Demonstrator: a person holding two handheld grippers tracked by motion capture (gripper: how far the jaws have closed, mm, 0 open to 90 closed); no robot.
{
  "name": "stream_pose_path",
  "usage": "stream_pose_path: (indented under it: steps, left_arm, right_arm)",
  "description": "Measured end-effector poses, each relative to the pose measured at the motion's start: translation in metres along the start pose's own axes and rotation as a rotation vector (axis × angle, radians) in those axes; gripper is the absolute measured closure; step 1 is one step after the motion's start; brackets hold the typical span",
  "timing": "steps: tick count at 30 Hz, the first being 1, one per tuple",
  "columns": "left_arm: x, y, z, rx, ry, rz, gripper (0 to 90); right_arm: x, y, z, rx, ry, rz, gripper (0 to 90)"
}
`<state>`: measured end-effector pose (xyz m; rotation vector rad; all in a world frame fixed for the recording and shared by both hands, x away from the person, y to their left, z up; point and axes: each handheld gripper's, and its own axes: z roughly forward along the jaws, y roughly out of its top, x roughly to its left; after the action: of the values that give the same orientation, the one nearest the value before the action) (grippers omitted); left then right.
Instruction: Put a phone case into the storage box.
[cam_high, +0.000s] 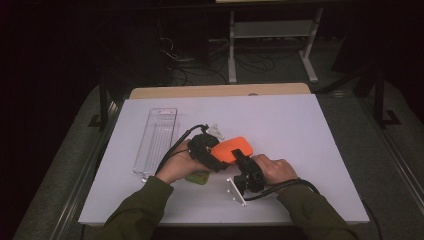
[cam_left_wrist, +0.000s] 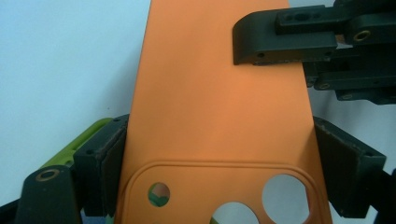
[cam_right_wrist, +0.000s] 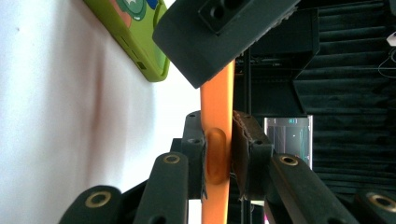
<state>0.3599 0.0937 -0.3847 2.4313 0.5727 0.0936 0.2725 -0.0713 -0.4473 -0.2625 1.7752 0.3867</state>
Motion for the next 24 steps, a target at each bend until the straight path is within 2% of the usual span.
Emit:
stream_pose_path:
  steps: [3, 5, 11, 18, 19, 21, 24]
  left_arm:
    - [0.0025, 0.0000, -0.0011, 0.009, -0.012, 0.006, 15.2]
    - [0.0025, -0.0001, -0.0003, -0.013, -0.028, -0.030, 15.0]
    - [0.0029, -0.0004, -0.0013, -0.030, -0.041, -0.037, 14.7]
    - [0.0016, -0.0007, -0.0036, -0.046, -0.068, -0.016, 12.6]
    - [0.0021, -0.0006, -0.0041, -0.044, -0.066, 0.000, 12.1]
    - [0.0009, -0.0007, -0.0036, -0.055, -0.073, -0.015, 10.4]
    - [0.0011, -0.0007, -0.0051, -0.053, -0.077, -0.009, 7.9]
  right_arm:
    - [0.0001, 0.0004, -0.0001, 0.005, -0.002, -0.019, 77.6]
    - [0.0002, 0.0005, -0.0003, 0.008, -0.016, -0.029, 79.7]
    - [0.0003, 0.0006, -0.0015, 0.013, -0.037, -0.038, 81.0]
    - [-0.0010, -0.0004, -0.0018, 0.007, -0.038, -0.056, 82.1]
    - [-0.0010, -0.0006, -0.0018, 0.009, -0.033, -0.053, 82.2]
    - [-0.0014, -0.0008, -0.0013, 0.011, -0.028, -0.050, 82.2]
    - [-0.0017, -0.0014, -0.0012, 0.016, -0.023, -0.040, 82.1]
